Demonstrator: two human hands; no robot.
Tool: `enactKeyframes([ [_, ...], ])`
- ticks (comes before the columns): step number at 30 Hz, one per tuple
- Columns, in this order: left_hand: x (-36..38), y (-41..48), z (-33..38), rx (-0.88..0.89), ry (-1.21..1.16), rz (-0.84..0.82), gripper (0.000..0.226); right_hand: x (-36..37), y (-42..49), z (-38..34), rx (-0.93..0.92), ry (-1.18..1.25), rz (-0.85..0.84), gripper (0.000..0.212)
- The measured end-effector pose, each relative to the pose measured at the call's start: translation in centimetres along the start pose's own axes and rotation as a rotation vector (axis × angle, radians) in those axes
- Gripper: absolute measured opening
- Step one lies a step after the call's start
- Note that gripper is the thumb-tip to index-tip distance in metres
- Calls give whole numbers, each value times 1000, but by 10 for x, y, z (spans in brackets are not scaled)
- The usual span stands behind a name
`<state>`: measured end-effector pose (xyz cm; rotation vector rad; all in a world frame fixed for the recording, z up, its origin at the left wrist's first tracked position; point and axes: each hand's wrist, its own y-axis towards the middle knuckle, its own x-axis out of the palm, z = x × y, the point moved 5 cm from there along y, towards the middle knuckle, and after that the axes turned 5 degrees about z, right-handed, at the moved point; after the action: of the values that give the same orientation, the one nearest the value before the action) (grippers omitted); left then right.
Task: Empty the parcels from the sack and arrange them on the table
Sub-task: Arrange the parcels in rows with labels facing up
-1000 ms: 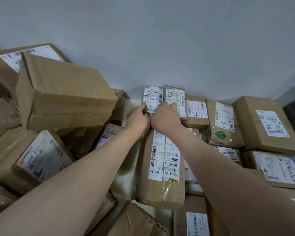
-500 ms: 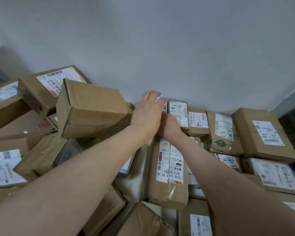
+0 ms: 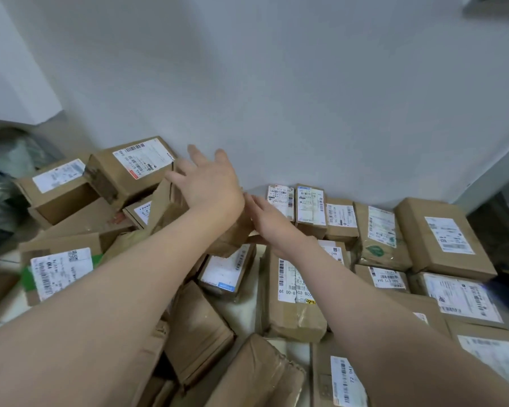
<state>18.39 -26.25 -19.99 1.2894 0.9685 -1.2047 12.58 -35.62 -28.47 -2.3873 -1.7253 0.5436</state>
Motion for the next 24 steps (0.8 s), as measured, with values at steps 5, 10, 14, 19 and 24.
enactKeyframes([
  [5, -33, -15, 32, 104, -350, 174, 57, -58, -11, -20, -91, 191, 402, 53],
  [10, -26, -51, 85, 187, -597, 25, 50, -143, -40, -7, -27, -168, 700, 53],
  [14, -8, -76, 126, 140, -591, -190, 44, -184, -54, 13, 183, -484, 539, 57],
  [19, 27, -89, 136, 103, -447, -359, 44, -194, -61, 36, 438, -807, 321, 62],
  [24, 56, -47, 106, 128, -339, -278, 39, -177, -28, 24, 243, -944, 329, 49],
])
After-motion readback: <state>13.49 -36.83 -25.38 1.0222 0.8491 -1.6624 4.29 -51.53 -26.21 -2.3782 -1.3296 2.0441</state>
